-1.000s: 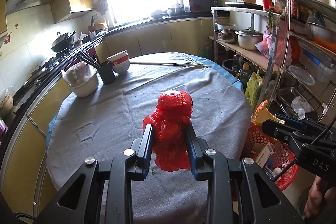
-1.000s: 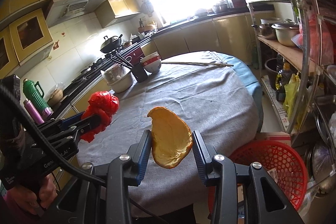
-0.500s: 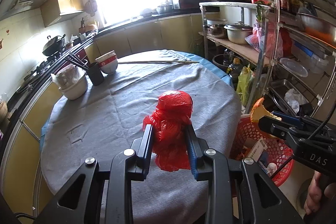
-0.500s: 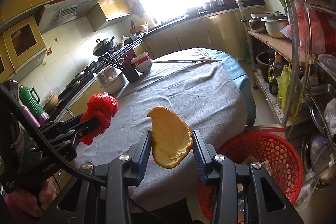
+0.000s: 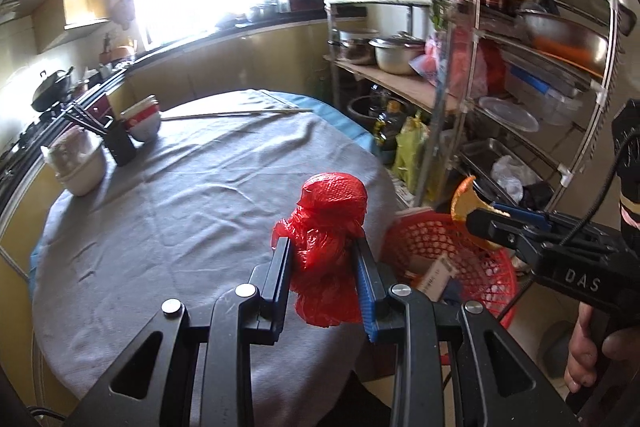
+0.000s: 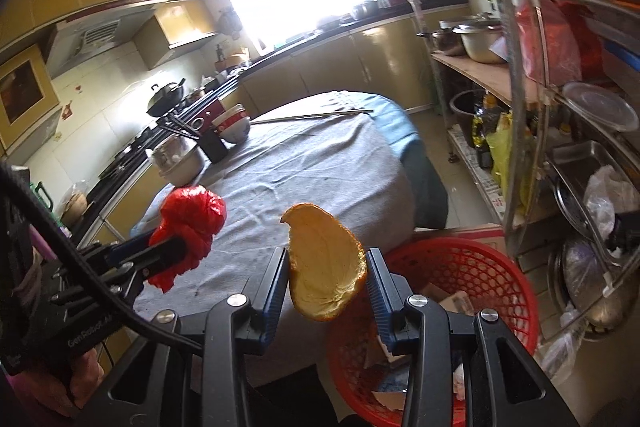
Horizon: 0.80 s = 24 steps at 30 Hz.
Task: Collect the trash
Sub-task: 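Lift and carry the pepper and orange peel with both tools over the red basket, then lower both tools into the basket and open them to drop pepper and peel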
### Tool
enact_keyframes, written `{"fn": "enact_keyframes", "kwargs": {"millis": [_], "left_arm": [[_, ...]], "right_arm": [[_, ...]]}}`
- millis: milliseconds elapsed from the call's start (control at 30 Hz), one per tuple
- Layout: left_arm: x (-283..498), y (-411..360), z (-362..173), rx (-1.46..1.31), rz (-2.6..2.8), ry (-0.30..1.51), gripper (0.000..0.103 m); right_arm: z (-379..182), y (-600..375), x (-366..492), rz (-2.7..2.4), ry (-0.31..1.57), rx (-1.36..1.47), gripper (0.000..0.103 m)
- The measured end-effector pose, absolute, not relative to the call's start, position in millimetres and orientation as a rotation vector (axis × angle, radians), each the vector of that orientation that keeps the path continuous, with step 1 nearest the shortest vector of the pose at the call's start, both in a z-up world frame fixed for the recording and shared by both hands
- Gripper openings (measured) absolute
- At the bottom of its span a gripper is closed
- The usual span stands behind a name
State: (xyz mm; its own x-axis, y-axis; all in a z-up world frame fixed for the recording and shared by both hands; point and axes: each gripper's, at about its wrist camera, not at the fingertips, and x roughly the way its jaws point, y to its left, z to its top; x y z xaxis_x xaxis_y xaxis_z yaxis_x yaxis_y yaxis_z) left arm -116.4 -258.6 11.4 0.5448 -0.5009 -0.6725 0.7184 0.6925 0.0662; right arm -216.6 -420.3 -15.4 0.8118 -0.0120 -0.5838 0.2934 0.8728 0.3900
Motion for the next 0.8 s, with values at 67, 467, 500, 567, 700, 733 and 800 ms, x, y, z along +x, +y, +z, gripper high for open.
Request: {"fn": "enact_keyframes", "kwargs": {"millis": [67, 467, 500, 567, 700, 733, 800], "left_arm": [[-120, -265, 8, 0.372, -0.751, 0.676, 0.032], [-141, -294, 5, 0.442, -0.800, 0.651, 0.032], [-143, -295, 4, 0.446, -0.803, 0.651, 0.032], [-145, -298, 4, 0.452, -0.807, 0.653, 0.032], [-147, -302, 3, 0.458, -0.811, 0.653, 0.032], [-147, -302, 3, 0.460, -0.812, 0.654, 0.032], [-149, -305, 3, 0.467, -0.813, 0.651, 0.032]], "right_arm": [[-18, -426, -219, -0.178, 0.608, 0.502, 0.042], [-26, -441, -234, -0.209, 0.601, 0.534, 0.042], [-27, -444, -235, -0.214, 0.600, 0.540, 0.042], [-27, -448, -239, -0.226, 0.597, 0.548, 0.042], [-30, -458, -246, -0.246, 0.595, 0.568, 0.042], [-30, -460, -248, -0.250, 0.595, 0.572, 0.042], [-32, -464, -252, -0.256, 0.594, 0.580, 0.042]]}}
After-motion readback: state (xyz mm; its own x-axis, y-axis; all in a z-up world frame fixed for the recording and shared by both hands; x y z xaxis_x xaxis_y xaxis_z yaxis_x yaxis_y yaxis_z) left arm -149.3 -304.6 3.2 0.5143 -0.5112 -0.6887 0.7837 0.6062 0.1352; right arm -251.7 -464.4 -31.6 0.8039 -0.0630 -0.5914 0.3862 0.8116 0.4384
